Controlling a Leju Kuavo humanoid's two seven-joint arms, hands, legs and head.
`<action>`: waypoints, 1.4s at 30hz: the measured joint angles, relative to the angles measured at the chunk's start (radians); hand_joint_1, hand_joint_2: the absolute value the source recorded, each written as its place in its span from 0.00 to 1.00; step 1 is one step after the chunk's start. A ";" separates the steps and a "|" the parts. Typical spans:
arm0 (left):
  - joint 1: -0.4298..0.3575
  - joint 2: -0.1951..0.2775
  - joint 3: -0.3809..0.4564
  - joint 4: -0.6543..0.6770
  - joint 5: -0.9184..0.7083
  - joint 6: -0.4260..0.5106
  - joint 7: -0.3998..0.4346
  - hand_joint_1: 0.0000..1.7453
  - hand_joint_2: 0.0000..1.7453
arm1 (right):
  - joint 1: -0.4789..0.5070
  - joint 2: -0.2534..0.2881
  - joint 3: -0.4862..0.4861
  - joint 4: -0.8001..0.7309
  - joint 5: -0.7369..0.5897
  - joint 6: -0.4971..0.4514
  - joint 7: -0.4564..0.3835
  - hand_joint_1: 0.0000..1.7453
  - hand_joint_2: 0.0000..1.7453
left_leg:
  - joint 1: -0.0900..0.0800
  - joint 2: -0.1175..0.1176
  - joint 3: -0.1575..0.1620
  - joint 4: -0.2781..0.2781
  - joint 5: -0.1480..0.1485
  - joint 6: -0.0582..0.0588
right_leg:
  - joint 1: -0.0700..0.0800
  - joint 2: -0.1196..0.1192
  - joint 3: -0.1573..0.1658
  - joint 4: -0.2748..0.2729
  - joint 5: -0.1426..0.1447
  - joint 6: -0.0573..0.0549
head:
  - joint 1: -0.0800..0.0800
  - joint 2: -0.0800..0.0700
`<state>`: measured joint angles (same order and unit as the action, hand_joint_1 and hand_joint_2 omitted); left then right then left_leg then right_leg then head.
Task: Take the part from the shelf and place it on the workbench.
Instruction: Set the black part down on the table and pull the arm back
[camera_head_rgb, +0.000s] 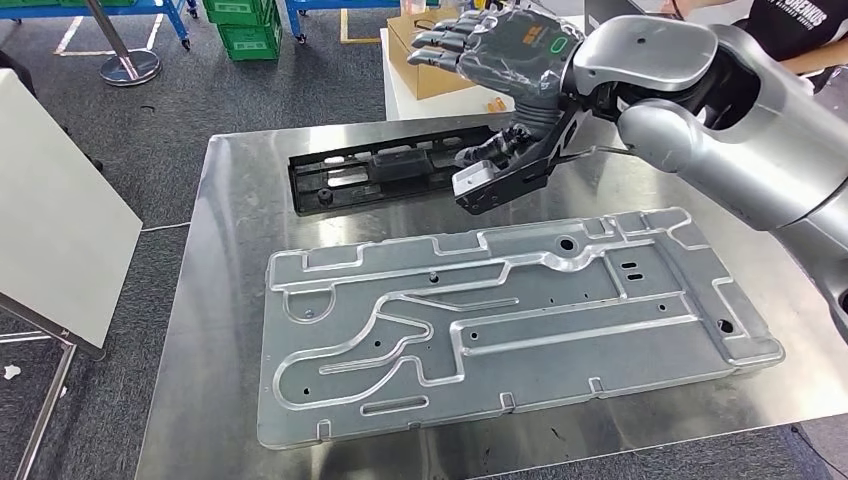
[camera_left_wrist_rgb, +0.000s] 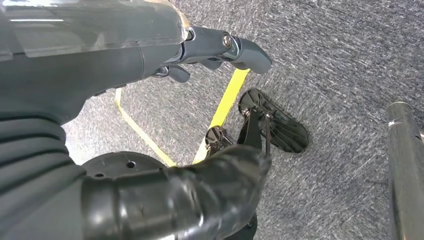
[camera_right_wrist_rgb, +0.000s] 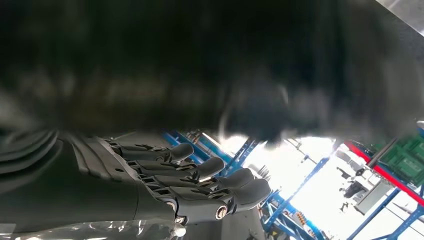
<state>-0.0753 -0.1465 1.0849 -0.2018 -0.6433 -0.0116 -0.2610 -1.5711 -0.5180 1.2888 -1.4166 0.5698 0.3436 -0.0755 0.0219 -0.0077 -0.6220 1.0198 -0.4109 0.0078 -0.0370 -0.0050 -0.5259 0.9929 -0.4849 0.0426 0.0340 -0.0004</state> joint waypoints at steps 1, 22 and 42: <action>0.000 0.000 0.000 0.000 -0.002 0.001 -0.001 0.00 0.00 | 0.000 -0.001 -0.001 0.000 0.000 0.000 0.000 0.00 0.00 | 0.000 0.000 0.000 0.000 0.000 0.000 | 0.000 0.000 0.000 0.000 0.000 0.000 | 0.000 0.000; -0.003 0.001 0.012 0.000 -0.014 -0.017 -0.035 0.00 0.00 | -0.006 -0.038 -0.027 -0.033 -0.012 0.027 0.012 0.00 0.00 | -0.002 0.009 0.018 -0.042 0.026 0.041 | -0.003 0.005 -0.098 0.220 -0.123 0.015 | 0.001 0.000; -0.004 0.001 0.023 0.000 -0.029 -0.011 -0.022 0.00 0.00 | -0.009 -0.066 -0.030 -0.060 -0.032 0.032 0.012 0.00 0.00 | -0.002 0.004 0.013 0.144 -0.111 -0.008 | 0.011 0.004 -0.122 0.051 0.071 -0.048 | 0.000 0.000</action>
<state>-0.0794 -0.1451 1.1078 -0.2022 -0.6725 -0.0222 -0.2831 -1.5800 -0.5844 1.2593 -1.4764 0.5378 0.3758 -0.0637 0.0203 -0.0037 -0.6094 1.1640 -0.5217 -0.0004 -0.0255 -0.0013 -0.6474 1.0443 -0.4138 -0.0053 0.0341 -0.0004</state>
